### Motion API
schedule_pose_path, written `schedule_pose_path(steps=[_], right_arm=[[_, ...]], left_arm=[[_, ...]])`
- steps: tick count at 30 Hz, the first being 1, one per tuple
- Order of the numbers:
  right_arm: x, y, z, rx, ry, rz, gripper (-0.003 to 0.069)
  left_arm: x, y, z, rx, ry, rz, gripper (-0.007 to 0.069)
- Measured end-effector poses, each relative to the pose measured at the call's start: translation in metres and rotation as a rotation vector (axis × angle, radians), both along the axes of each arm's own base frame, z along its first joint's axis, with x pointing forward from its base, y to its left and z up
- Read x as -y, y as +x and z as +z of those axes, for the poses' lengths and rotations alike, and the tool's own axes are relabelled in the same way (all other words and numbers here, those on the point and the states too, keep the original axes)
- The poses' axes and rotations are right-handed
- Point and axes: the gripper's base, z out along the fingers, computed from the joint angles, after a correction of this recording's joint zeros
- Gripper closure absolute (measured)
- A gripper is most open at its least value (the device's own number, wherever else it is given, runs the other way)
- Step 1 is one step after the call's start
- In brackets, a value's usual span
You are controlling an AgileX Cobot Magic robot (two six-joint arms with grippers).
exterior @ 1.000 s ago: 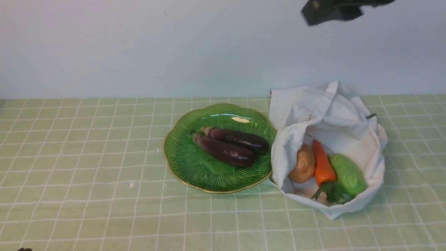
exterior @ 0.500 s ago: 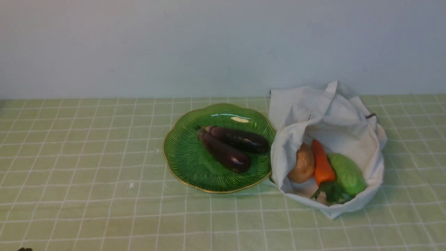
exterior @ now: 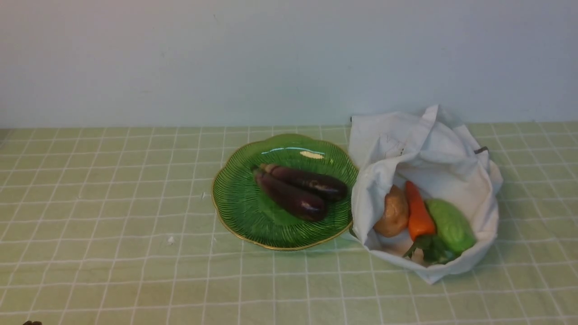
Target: Take vegetables from bag on green coffee tablecloth place on plate.
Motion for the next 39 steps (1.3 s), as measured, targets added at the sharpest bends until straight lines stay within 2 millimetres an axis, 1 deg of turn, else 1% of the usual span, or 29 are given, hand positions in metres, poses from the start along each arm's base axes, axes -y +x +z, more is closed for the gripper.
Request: schedule_pose_path(steps=[11,16,18,19,20,21,23,24,27,29,30,32,36,39], right_arm=[[0.0,0.0,0.0,-0.003,0.002,0.001,0.0673],[0.0,0.0,-0.002,0.01,-0.032,-0.006,0.0673],[0.002,-0.003,-0.009,0.012,-0.076,-0.018,0.0673],[0.003,-0.004,-0.017,0.01,-0.108,-0.039,0.0673],[0.003,-0.004,-0.019,0.004,-0.117,-0.044,0.0673],[0.007,-0.004,-0.036,-0.038,-0.167,-0.094,0.0673],[0.012,-0.005,-0.058,-0.119,-0.201,-0.172,0.0673],[0.013,-0.006,-0.061,-0.127,-0.199,-0.186,0.0673],[0.019,-0.007,-0.079,-0.216,-0.2,-0.265,0.0673],[0.024,-0.006,-0.097,-0.314,-0.199,-0.348,0.0673],[0.024,-0.006,-0.098,-0.319,-0.199,-0.354,0.0673],[0.027,-0.006,-0.108,-0.384,-0.197,-0.401,0.0673],[0.028,-0.006,-0.116,-0.419,-0.204,-0.412,0.0673],[0.028,-0.005,-0.116,-0.406,-0.201,-0.414,0.0673]], left_arm=[[0.0,0.0,0.0,0.0,0.0,0.0,0.0633],[0.0,0.0,0.0,0.0,0.0,0.0,0.0633],[0.0,0.0,0.0,0.0,0.0,0.0,0.0633],[0.0,0.0,0.0,0.0,0.0,0.0,0.0633],[0.0,0.0,0.0,0.0,0.0,0.0,0.0633],[0.0,0.0,0.0,0.0,0.0,0.0,0.0633],[0.0,0.0,0.0,0.0,0.0,0.0,0.0633],[0.0,0.0,0.0,0.0,0.0,0.0,0.0633],[0.0,0.0,0.0,0.0,0.0,0.0,0.0633],[0.0,0.0,0.0,0.0,0.0,0.0,0.0633],[0.0,0.0,0.0,0.0,0.0,0.0,0.0633],[0.0,0.0,0.0,0.0,0.0,0.0,0.0633],[0.0,0.0,0.0,0.0,0.0,0.0,0.0633],[0.0,0.0,0.0,0.0,0.0,0.0,0.0633]])
